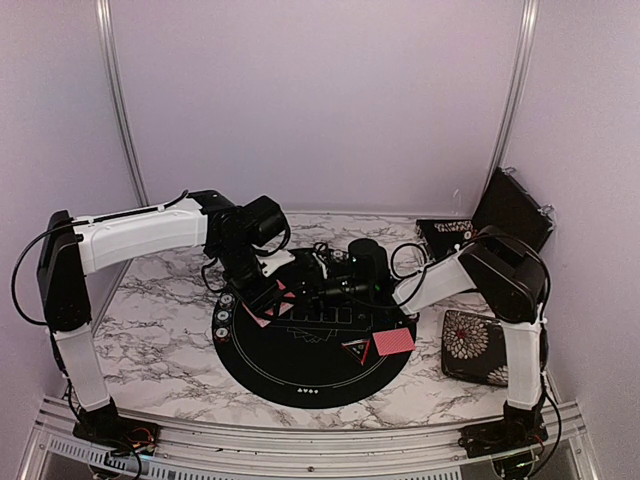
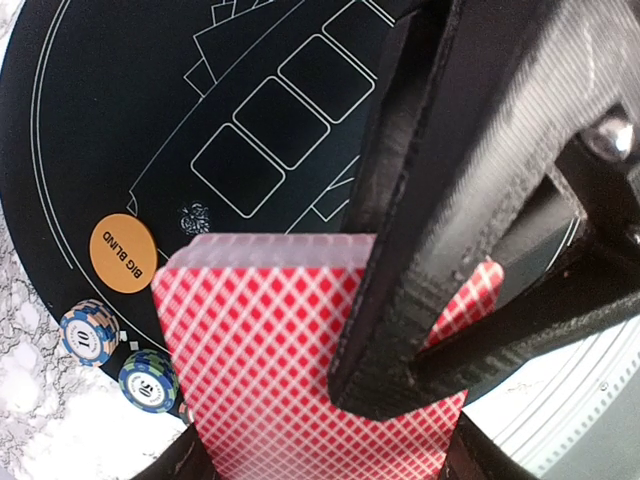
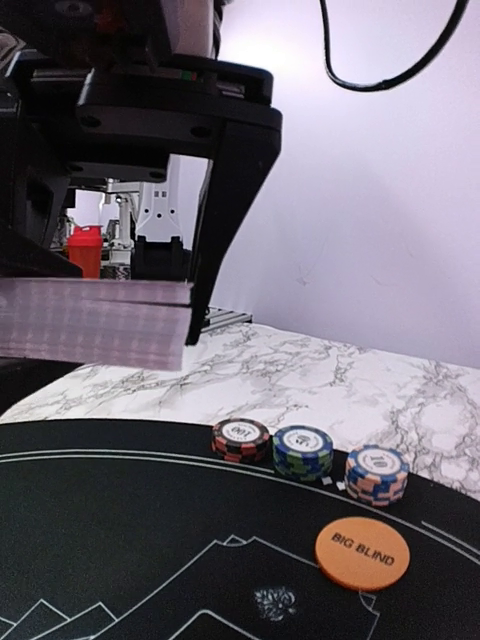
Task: Distribute texas hold em gaming equipment
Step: Adjust the face-down deck piles.
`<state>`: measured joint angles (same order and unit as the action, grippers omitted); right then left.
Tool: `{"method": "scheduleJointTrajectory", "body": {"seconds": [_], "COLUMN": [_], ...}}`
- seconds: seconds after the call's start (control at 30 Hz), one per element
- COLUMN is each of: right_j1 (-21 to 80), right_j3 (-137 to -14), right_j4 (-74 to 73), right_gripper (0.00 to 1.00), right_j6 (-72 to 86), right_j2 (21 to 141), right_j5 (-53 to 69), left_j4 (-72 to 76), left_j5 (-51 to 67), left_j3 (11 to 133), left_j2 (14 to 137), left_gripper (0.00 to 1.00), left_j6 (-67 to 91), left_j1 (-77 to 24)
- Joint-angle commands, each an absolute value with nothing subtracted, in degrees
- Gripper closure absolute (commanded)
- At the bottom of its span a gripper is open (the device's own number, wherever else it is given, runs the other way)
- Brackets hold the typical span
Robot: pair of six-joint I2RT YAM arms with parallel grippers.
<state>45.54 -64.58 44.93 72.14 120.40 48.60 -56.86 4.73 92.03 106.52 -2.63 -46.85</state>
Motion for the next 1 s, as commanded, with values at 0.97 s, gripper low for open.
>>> {"method": "scheduleJointTrajectory", "body": {"seconds": [0.97], "right_j1": [46.23], "right_j3": [-63.87], "right_j4": [58.35], "right_gripper": [1.0], "right_j6": [79.18], "right_j2": [121.1], "right_j5": [51.41], "left_j4": [-53.77], "left_j5": [3.9], "left_j3": [90.32], "left_j2": [103.61], "left_gripper": [0.19], "left_j6": [-3.06], "left_j1": [-46.73]}}
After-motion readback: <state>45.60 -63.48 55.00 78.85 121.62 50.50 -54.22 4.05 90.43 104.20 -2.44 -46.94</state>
